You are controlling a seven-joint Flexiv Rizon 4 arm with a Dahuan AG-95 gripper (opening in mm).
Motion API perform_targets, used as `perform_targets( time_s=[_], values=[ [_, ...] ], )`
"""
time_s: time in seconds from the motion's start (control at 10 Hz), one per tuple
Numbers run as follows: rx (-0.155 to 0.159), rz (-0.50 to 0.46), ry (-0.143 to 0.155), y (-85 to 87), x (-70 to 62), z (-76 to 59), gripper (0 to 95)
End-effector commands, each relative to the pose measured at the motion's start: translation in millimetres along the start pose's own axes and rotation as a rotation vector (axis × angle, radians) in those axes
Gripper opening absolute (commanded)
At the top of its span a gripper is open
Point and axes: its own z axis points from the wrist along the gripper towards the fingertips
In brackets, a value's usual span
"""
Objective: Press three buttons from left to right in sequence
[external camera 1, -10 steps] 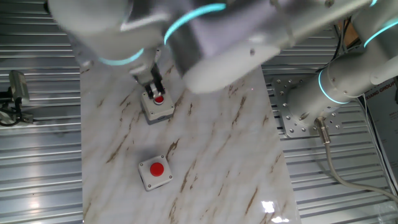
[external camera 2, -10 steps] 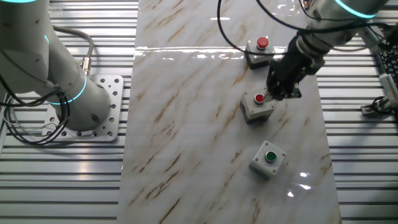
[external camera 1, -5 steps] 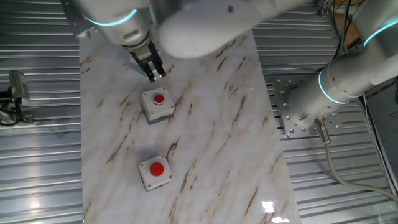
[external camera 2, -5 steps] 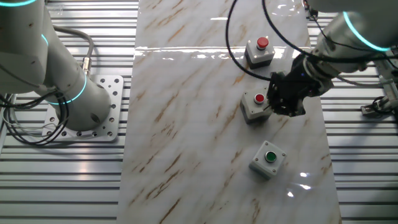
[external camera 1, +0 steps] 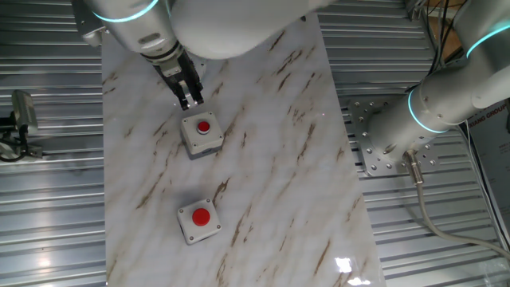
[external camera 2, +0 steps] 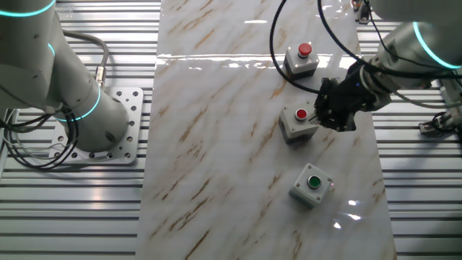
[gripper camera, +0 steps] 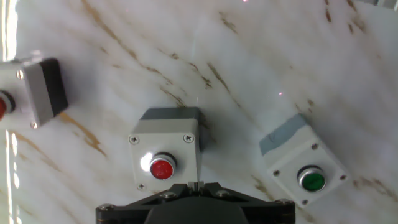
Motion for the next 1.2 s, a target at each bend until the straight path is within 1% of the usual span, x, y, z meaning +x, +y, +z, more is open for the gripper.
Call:
perform_targets(
  time_s=[0.1, 0.2, 0.3, 0.5, 0.6, 0.8, 1.0, 1.2],
  values=[
    [0.034, 0.020, -0.032, -0.1, 0.9, 0.5, 0.0],
    [0.033, 0.061, -0.044, -0.1, 0.9, 0.5, 0.0],
    [0.036, 0.114, -0.044, -0.1, 0.9, 0.5, 0.0],
    [0.027, 0.161, -0.045, -0.1, 0.9, 0.5, 0.0],
    [0.021, 0.165, -0.051, -0.1, 0.9, 0.5, 0.0],
    [0.019, 0.167, -0.051, -0.1, 0.9, 0.5, 0.0],
    [0.017, 0.148, -0.046, -0.1, 0.9, 0.5, 0.0],
    [0.023, 0.117, -0.036, -0.1, 0.9, 0.5, 0.0]
  ],
)
